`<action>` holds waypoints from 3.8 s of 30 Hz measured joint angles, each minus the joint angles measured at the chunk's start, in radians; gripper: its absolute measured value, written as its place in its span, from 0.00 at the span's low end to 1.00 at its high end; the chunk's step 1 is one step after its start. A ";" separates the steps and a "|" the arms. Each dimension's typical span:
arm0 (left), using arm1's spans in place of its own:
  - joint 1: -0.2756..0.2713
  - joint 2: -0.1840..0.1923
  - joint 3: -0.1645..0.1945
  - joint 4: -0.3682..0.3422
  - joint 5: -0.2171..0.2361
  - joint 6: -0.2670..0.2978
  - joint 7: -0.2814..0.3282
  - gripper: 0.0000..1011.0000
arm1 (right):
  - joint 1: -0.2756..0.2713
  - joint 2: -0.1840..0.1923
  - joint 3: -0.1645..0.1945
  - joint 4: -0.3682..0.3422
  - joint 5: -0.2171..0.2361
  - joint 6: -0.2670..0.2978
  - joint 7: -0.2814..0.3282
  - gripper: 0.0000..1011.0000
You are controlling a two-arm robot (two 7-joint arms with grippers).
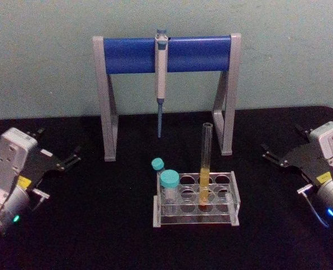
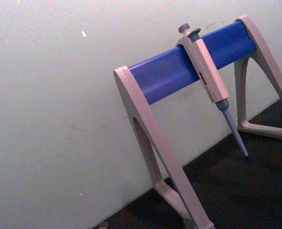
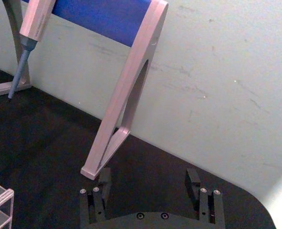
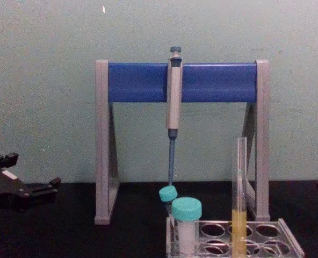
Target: Pick up the test tube from the test tube rack, shake it, then place it back into the test tube rack.
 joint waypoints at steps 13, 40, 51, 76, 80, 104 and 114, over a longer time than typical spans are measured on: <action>0.000 0.000 0.000 0.000 0.000 0.000 0.000 1.00 | 0.000 0.000 0.000 0.000 0.000 0.000 0.000 0.99; 0.000 0.000 0.000 0.000 0.000 0.000 0.000 1.00 | 0.000 0.000 0.000 0.000 0.000 0.000 0.000 0.99; 0.000 0.000 0.000 0.000 0.000 0.000 0.000 1.00 | 0.000 0.000 0.000 0.000 0.000 0.000 0.000 0.99; 0.000 0.000 0.000 0.000 0.000 0.000 0.000 1.00 | 0.000 0.000 0.000 0.000 0.000 0.000 0.000 0.99; 0.000 0.000 0.000 0.000 0.000 0.000 0.000 1.00 | 0.000 0.000 0.000 0.000 0.000 0.000 0.000 0.99; 0.000 0.000 0.000 0.000 0.000 0.000 0.000 1.00 | 0.000 0.000 0.000 0.000 0.000 0.000 0.000 0.99; 0.000 0.000 0.000 0.000 0.000 0.000 0.000 1.00 | -0.001 -0.001 0.002 0.000 -0.001 0.000 0.002 0.99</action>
